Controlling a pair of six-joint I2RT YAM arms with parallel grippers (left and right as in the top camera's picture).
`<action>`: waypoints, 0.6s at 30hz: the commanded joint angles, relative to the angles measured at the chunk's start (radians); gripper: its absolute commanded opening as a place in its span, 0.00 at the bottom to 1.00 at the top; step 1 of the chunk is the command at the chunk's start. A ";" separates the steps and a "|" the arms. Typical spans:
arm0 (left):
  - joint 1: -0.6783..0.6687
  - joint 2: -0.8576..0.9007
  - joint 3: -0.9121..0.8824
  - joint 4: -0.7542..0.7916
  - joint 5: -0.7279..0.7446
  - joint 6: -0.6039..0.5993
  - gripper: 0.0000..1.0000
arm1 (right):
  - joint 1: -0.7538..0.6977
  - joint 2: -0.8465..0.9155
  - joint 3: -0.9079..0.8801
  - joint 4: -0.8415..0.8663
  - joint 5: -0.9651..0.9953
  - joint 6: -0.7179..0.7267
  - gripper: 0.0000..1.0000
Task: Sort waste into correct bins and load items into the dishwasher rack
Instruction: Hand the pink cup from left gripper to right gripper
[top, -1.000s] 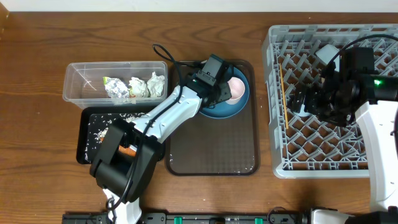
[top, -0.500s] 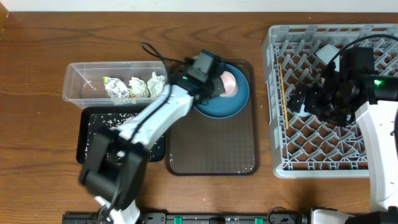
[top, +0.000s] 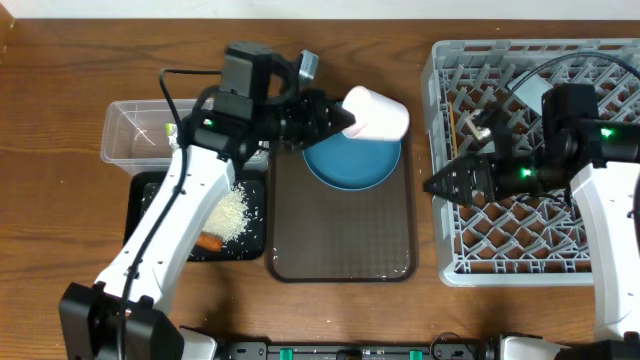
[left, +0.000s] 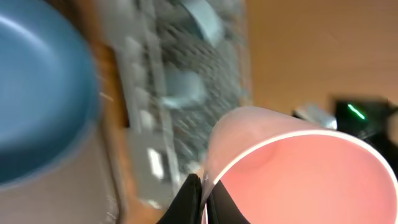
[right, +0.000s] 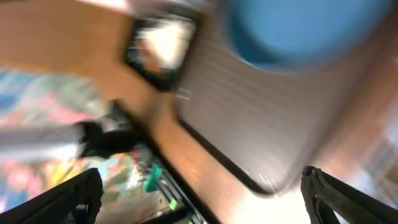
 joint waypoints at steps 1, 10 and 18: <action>-0.003 0.002 -0.001 0.001 0.335 0.050 0.06 | 0.010 -0.005 0.008 0.002 -0.328 -0.301 0.99; -0.034 0.002 -0.001 0.001 0.449 0.070 0.06 | 0.010 -0.005 0.008 0.026 -0.424 -0.389 0.99; -0.061 0.002 -0.001 0.001 0.441 0.099 0.06 | 0.021 -0.005 0.008 0.068 -0.531 -0.389 0.99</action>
